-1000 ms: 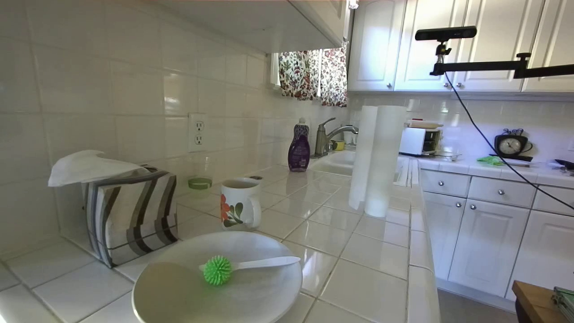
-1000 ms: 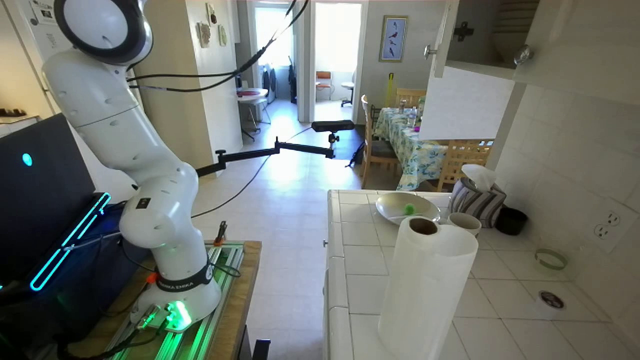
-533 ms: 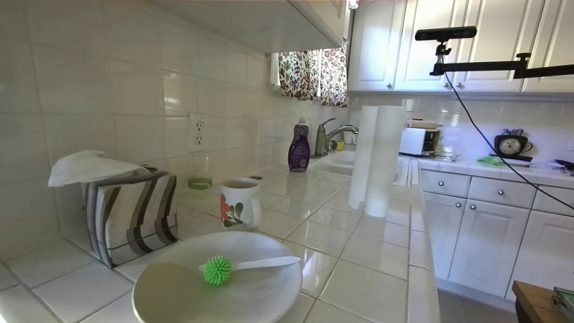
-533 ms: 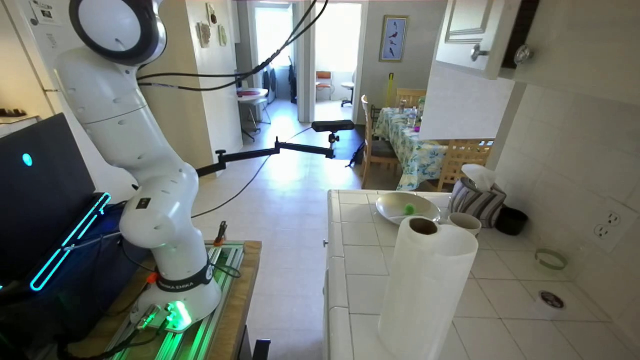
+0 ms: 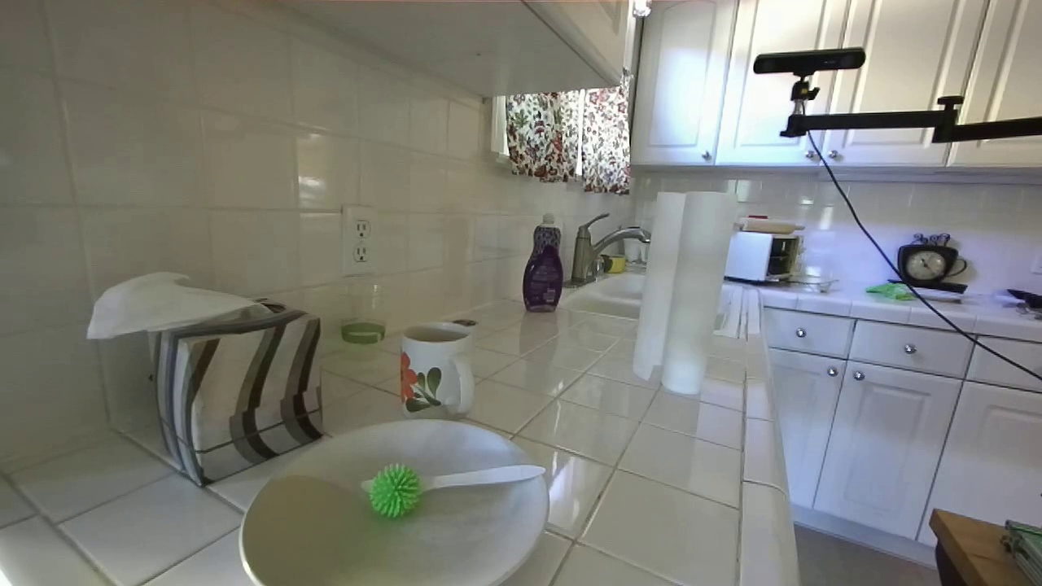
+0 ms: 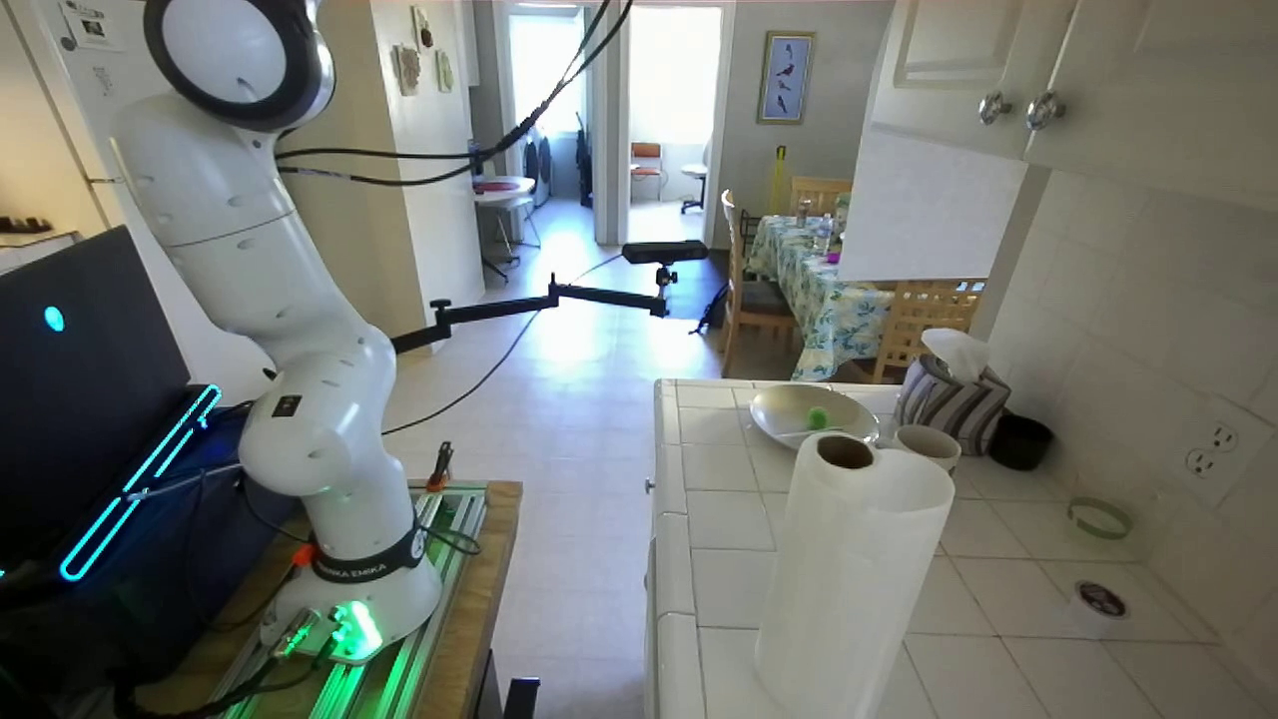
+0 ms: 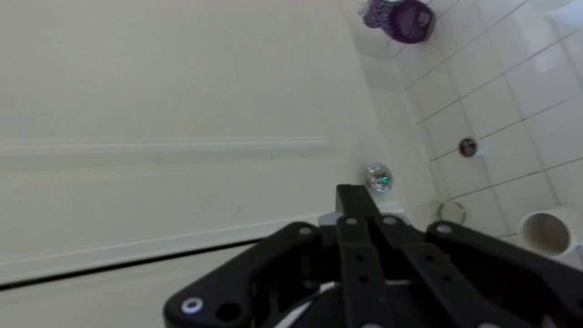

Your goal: Close the cabinet door.

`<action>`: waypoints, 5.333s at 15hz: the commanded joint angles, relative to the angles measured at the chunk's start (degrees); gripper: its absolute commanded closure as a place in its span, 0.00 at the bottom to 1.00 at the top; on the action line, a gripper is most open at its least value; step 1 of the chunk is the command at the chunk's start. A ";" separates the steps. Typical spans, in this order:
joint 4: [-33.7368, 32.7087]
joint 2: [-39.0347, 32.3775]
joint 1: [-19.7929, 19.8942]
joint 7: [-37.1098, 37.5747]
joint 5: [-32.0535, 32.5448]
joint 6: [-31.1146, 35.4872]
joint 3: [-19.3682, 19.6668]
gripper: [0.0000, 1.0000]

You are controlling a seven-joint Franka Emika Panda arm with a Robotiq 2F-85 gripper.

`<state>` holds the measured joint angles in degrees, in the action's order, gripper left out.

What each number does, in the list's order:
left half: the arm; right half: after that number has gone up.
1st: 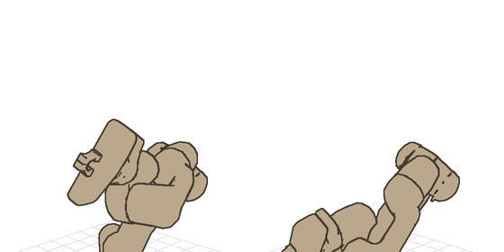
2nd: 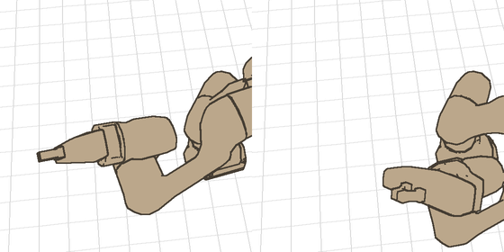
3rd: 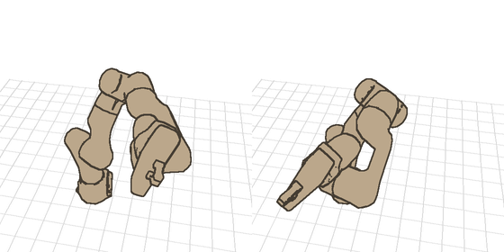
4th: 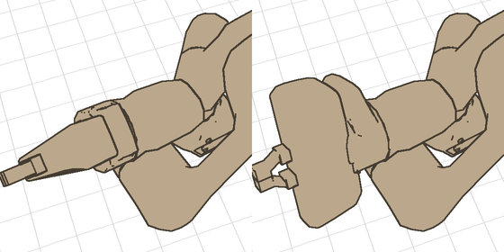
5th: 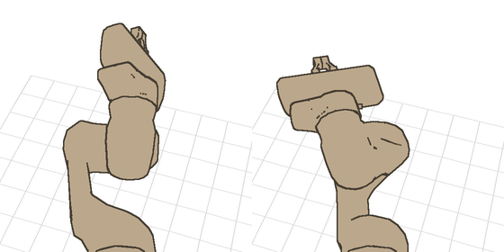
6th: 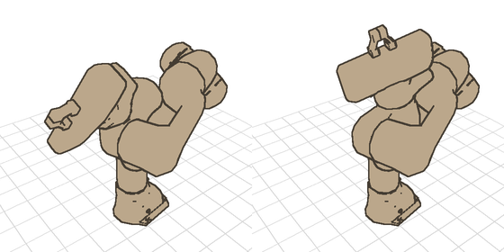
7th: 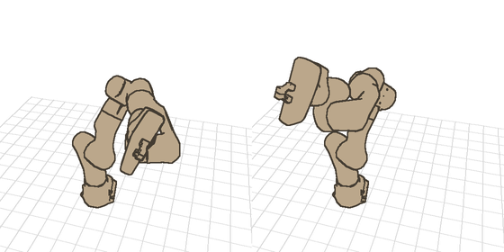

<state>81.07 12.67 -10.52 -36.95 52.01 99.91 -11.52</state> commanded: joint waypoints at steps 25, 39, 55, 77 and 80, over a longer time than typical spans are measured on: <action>-24.57 -8.83 -0.04 33.19 -33.59 -37.56 -0.43 0.75; -26.81 -10.68 -0.21 36.97 -38.92 -39.60 -0.61 1.00; -25.64 -9.77 -0.70 38.13 -37.66 -39.25 -1.20 0.75; -12.81 -1.59 -3.40 62.91 -38.39 -39.77 -8.27 0.75; -12.73 -1.73 -3.41 62.94 -38.39 -39.77 -8.27 1.00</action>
